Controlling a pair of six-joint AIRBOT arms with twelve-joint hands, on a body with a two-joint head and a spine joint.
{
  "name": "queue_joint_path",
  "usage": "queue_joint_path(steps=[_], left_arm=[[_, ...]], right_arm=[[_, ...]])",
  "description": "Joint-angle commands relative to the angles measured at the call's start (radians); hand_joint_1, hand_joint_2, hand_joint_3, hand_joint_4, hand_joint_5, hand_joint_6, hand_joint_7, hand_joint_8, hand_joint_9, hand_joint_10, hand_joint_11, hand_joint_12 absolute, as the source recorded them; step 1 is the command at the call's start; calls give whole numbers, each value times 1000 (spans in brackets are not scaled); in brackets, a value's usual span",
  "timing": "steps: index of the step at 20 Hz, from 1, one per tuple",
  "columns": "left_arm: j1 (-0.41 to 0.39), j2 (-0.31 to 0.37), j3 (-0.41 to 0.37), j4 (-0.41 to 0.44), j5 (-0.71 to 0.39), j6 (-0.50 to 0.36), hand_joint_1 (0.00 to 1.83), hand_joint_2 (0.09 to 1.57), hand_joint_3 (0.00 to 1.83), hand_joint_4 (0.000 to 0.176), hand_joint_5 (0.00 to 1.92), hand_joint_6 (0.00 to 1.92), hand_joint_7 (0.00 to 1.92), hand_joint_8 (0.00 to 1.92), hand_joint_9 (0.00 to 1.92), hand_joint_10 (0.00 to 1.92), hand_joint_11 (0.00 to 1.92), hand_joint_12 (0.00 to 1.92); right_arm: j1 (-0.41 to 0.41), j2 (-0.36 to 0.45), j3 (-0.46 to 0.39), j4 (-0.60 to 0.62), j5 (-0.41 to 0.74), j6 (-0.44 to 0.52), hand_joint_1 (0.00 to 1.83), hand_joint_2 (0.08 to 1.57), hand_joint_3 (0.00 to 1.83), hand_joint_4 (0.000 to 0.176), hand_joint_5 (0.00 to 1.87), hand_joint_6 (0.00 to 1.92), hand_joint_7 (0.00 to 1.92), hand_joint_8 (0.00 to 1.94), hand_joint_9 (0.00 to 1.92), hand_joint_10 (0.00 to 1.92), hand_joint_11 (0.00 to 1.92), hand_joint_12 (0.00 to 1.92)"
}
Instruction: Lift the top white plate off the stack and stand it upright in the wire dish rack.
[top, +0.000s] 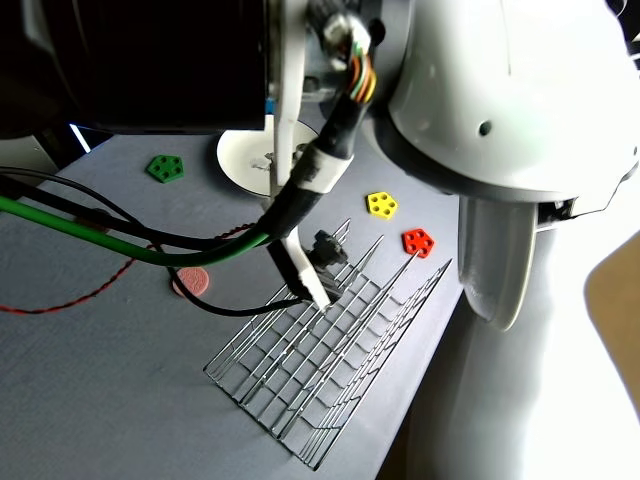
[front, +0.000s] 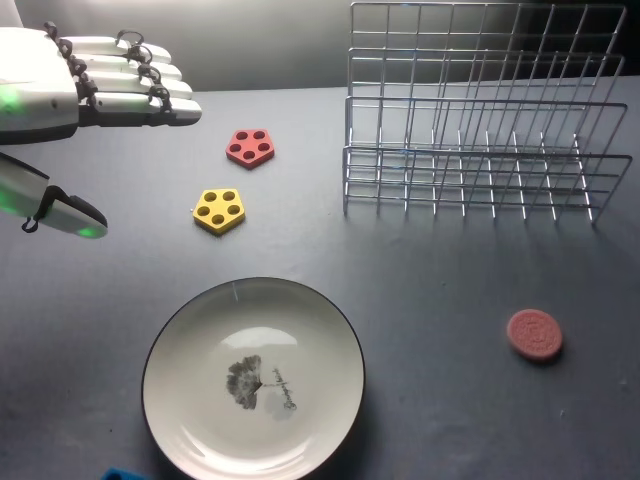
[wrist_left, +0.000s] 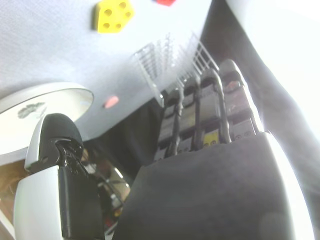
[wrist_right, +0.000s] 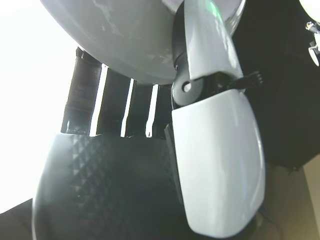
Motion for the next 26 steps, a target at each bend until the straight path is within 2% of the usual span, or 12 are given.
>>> queue_joint_path(steps=[1, 6, 7, 9, 12, 13, 14, 17, 18, 20, 24, 26], left_arm=[[-26, 7, 0, -80, -43, 4, 379, 1054, 0, 0, 75, 3, 94, 2, 85, 4, 0, 268], [-28, 6, -1, -80, -41, 4, 403, 1048, 0, 0, 78, 2, 90, 1, 81, 1, 0, 279], [-28, 6, -1, -80, -41, 4, 423, 1056, 2, 0, 76, 0, 82, 2, 74, 1, 0, 266], [-28, 5, -2, -79, -41, 4, 416, 1065, 2, 0, 73, 1, 69, 2, 68, 3, 0, 318], [-26, 5, -2, -79, -41, 4, 424, 1055, 0, 0, 123, 9, 117, 9, 92, 7, 0, 300], [-25, 5, -2, -79, -40, 4, 412, 1068, 2, 0, 96, 4, 93, 7, 65, 4, 0, 194], [-24, 6, -2, -79, -40, 5, 411, 1034, 3, 0, 140, 3, 141, 4, 123, 3, 0, 342], [-23, 6, -4, -79, -40, 6, 409, 1051, 5, 0, 77, 0, 86, 0, 76, 0, 0, 328], [-24, 6, -4, -79, -39, 7, 389, 1054, 3, 0, 83, 2, 93, 2, 72, 0, 0, 310], [-26, 8, -9, -79, -38, 7, 409, 1059, 3, 0, 90, 3, 92, 2, 63, 2, 0, 213], [-26, 10, -13, -79, -36, 11, 348, 1049, 0, 0, 76, 1, 90, 0, 93, 4, 0, 357], [-26, 11, -14, -79, -35, 12, 374, 1051, 0, 0, 81, 2, 88, 1, 83, 1, 0, 338]], right_arm=[[28, 15, -3, 16, 72, 1, 1483, 1145, 0, 0, 747, 1249, 856, 906, 945, 970, 776, 1581], [46, 19, -29, -4, 47, 1, 1483, 1149, 0, 0, 729, 1255, 861, 920, 941, 982, 756, 1599], [51, 20, -33, -6, 47, 1, 1493, 1088, 0, 0, 845, 1114, 996, 751, 1079, 780, 905, 1450], [60, 21, -36, -10, 45, 1, 1485, 1139, 2, 0, 737, 1222, 879, 904, 954, 961, 795, 1565], [78, 27, -44, -22, 24, 1, 1484, 1141, 1, 0, 737, 1221, 872, 896, 948, 984, 801, 1565], [82, 29, -47, -26, 19, 1, 1496, 1077, 0, 0, 855, 1055, 1024, 707, 1112, 750, 952, 1407], [86, 31, -51, -33, 14, 1, 1499, 1052, 2, 0, 896, 992, 1071, 643, 1171, 648, 1010, 1328], [97, 38, -64, -38, 0, 1, 1500, 1048, 0, 0, 923, 1001, 1097, 569, 1179, 624, 1010, 1310], [99, 41, -70, -38, -14, 1, 1485, 1137, 0, 0, 744, 1254, 895, 852, 961, 937, 800, 1543], [99, 42, -75, -37, -47, 1, 1484, 1141, 0, 0, 728, 1265, 879, 876, 958, 956, 792, 1561], [99, 48, -75, -2, -82, 1, 1483, 1142, 0, 0, 742, 1247, 872, 885, 942, 979, 796, 1563], [99, 53, -79, 9, -88, 1, 1483, 1145, 0, 0, 731, 1253, 853, 918, 941, 981, 802, 1558]])
